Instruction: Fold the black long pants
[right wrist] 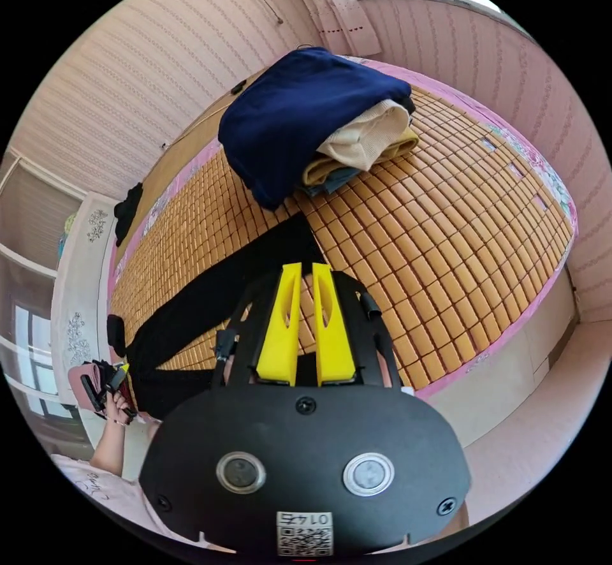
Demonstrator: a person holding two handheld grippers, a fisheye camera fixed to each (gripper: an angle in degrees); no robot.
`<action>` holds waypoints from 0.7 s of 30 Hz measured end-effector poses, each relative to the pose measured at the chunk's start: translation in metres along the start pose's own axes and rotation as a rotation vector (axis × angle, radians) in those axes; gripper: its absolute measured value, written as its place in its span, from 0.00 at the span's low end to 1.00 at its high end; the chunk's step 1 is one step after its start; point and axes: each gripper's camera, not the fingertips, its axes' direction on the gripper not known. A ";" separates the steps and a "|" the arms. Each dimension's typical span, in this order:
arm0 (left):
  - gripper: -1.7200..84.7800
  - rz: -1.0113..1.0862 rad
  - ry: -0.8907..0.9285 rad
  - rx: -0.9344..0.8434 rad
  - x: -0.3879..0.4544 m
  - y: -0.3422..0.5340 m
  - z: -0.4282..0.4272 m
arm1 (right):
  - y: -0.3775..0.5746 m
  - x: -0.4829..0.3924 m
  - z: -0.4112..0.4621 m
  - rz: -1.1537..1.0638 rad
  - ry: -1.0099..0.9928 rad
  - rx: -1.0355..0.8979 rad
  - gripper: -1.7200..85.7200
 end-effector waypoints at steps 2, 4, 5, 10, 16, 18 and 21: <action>0.08 -0.071 -0.060 0.016 -0.038 0.023 -0.031 | 0.037 -0.004 0.005 -0.093 0.082 -0.045 0.03; 0.09 -0.145 -0.094 0.033 -0.069 0.043 -0.055 | 0.068 -0.005 0.002 -0.133 0.184 -0.008 0.02; 0.10 -0.204 -0.107 0.050 -0.089 0.056 -0.070 | 0.086 -0.001 0.000 -0.119 0.251 0.011 0.01; 0.11 -0.445 -0.124 0.136 -0.166 0.115 -0.126 | 0.131 0.036 0.004 -0.055 0.156 -0.096 0.01; 0.12 -0.580 -0.160 0.143 -0.220 0.172 -0.161 | 0.142 0.083 0.001 0.200 0.054 -0.094 0.04; 0.13 -0.610 -0.161 0.154 -0.230 0.183 -0.167 | 0.139 0.091 -0.001 0.244 0.047 -0.075 0.07; 0.15 -0.666 -0.149 0.176 -0.245 0.195 -0.172 | 0.133 0.097 -0.002 0.281 0.057 -0.064 0.12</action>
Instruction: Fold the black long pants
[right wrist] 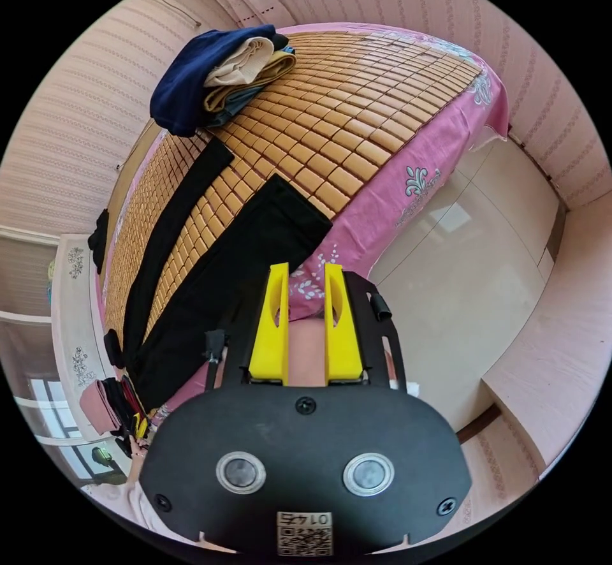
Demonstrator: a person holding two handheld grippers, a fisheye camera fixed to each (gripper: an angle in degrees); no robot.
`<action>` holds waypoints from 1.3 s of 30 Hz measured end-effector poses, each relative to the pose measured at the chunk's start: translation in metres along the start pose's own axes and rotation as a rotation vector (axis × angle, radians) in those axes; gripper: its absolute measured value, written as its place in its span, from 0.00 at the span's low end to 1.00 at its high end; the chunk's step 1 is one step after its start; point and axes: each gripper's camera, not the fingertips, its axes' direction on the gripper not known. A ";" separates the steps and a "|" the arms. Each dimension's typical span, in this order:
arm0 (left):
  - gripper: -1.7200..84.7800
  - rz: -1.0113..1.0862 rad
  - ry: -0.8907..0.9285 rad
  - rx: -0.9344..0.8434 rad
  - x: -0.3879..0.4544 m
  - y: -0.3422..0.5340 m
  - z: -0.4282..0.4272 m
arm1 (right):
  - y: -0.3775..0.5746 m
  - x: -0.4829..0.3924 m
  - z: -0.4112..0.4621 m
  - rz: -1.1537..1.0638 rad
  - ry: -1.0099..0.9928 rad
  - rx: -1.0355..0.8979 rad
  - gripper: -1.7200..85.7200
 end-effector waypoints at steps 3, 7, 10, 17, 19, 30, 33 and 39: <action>0.16 -0.049 0.036 -0.024 -0.013 -0.004 0.005 | -0.008 0.001 0.005 0.049 -0.009 -0.030 0.14; 0.13 -0.065 0.023 -0.053 -0.017 -0.004 0.012 | -0.013 -0.011 0.016 0.068 -0.029 -0.064 0.11; 0.08 -0.059 -0.042 -0.078 -0.017 -0.005 0.011 | -0.014 -0.021 0.023 0.086 -0.017 -0.079 0.08; 0.01 0.090 -0.111 -0.080 -0.016 0.002 -0.016 | -0.015 -0.033 0.008 0.043 0.028 -0.070 0.03; 0.01 0.129 -0.126 -0.073 -0.018 0.008 -0.026 | -0.014 -0.032 0.002 0.023 0.000 -0.071 0.03; 0.01 0.285 -0.004 0.068 0.004 0.031 -0.095 | -0.027 -0.108 -0.044 -0.321 0.078 0.076 0.02; 0.01 0.318 0.052 0.124 0.032 0.017 -0.104 | -0.053 -0.158 -0.041 -0.444 0.132 0.088 0.02; 0.02 0.382 0.014 0.156 0.108 -0.031 -0.072 | -0.124 -0.248 0.004 -0.490 0.260 0.042 0.04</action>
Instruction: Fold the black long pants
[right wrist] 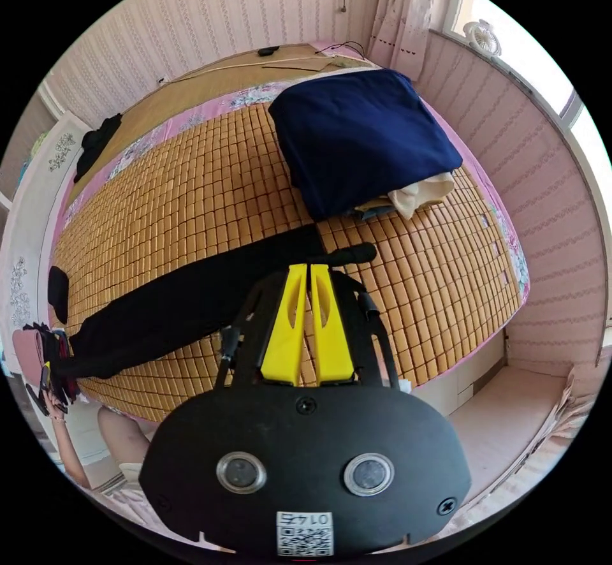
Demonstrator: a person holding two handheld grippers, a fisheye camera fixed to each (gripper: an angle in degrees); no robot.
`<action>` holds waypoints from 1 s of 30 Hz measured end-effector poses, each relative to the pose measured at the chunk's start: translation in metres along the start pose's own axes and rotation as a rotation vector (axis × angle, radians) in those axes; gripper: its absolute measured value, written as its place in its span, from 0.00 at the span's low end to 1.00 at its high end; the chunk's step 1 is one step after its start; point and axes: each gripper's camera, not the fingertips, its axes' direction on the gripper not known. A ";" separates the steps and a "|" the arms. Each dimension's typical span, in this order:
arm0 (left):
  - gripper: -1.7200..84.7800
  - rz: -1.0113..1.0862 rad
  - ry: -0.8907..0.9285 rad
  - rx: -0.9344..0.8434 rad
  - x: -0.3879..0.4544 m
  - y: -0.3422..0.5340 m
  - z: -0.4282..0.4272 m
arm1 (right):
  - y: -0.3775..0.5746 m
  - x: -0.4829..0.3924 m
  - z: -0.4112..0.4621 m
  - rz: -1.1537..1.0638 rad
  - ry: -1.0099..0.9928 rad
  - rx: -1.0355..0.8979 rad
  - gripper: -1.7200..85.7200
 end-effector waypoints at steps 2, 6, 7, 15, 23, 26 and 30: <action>0.04 -0.070 -0.050 -0.025 0.012 -0.016 0.033 | -0.026 -0.013 0.025 0.055 0.012 -0.055 0.07; 0.08 -0.182 -0.154 -0.087 0.025 -0.022 0.064 | -0.035 -0.016 0.044 0.127 -0.010 -0.085 0.17; 0.08 -0.159 -0.183 -0.082 0.034 -0.021 0.066 | -0.031 -0.011 0.046 0.141 -0.023 -0.070 0.17; 0.05 0.228 -0.062 -0.270 0.158 0.026 0.116 | -0.002 0.020 0.088 0.237 -0.091 -0.177 0.16; 0.01 0.472 -0.268 -0.423 0.254 0.061 0.170 | 0.003 0.014 0.079 0.214 -0.047 -0.093 0.04; 0.01 0.498 -0.277 -0.503 0.266 0.064 0.172 | 0.021 0.026 0.069 0.185 -0.102 -0.080 0.03; 0.01 0.598 -0.352 -0.561 0.280 0.083 0.169 | 0.071 0.054 0.051 0.185 -0.176 -0.076 0.03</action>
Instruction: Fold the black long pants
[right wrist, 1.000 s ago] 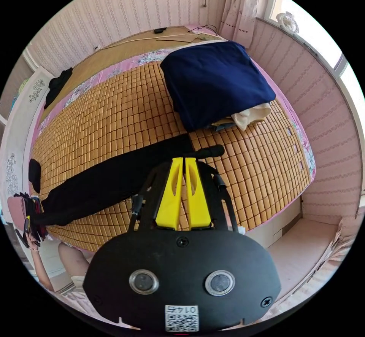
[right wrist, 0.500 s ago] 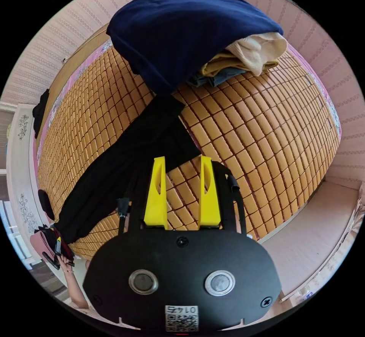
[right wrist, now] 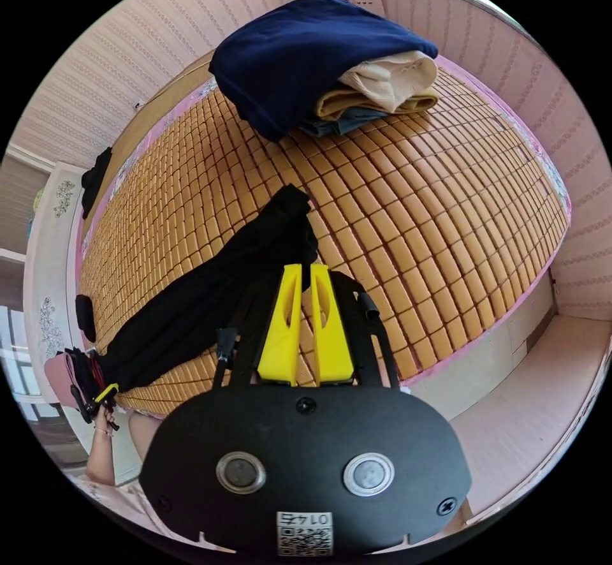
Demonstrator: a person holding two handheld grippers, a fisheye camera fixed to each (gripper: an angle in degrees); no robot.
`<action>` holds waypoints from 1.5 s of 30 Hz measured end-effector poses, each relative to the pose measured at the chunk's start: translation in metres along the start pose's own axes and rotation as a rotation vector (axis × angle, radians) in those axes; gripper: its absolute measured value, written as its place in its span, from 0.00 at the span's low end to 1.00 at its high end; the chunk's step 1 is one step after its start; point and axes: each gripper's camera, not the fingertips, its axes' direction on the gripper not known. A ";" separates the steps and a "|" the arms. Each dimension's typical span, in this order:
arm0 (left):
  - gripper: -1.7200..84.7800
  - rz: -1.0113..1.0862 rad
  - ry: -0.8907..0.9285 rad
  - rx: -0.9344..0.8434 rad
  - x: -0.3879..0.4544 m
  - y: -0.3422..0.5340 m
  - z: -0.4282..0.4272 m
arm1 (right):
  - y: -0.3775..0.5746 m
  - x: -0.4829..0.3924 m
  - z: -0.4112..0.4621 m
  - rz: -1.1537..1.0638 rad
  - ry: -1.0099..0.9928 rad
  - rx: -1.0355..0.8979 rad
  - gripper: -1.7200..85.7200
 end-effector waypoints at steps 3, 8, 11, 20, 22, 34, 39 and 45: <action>0.02 0.006 0.020 0.034 0.014 0.011 -0.007 | 0.047 0.027 -0.011 0.000 0.016 -0.009 0.04; 0.04 0.017 0.008 0.175 0.048 0.020 -0.052 | 0.105 0.071 -0.034 0.102 0.021 0.066 0.09; 0.07 0.132 0.029 0.247 0.091 0.017 -0.076 | 0.117 0.072 -0.044 0.092 0.058 0.129 0.11; 0.10 0.474 0.166 0.214 0.265 -0.047 -0.055 | 0.092 0.073 -0.008 0.178 -0.209 0.028 0.07; 0.08 0.497 0.146 0.160 0.288 -0.060 -0.045 | 0.089 0.078 -0.011 0.208 -0.236 0.012 0.05; 0.01 0.463 0.177 0.097 0.323 -0.084 -0.036 | 0.068 0.079 -0.059 0.145 -0.183 0.146 0.09; 0.01 0.466 0.171 0.099 0.331 -0.089 -0.038 | 0.068 0.082 -0.014 0.170 -0.036 -0.023 0.11; 0.01 0.481 0.152 0.155 0.333 -0.094 -0.057 | 0.055 0.068 -0.015 0.150 0.036 -0.044 0.03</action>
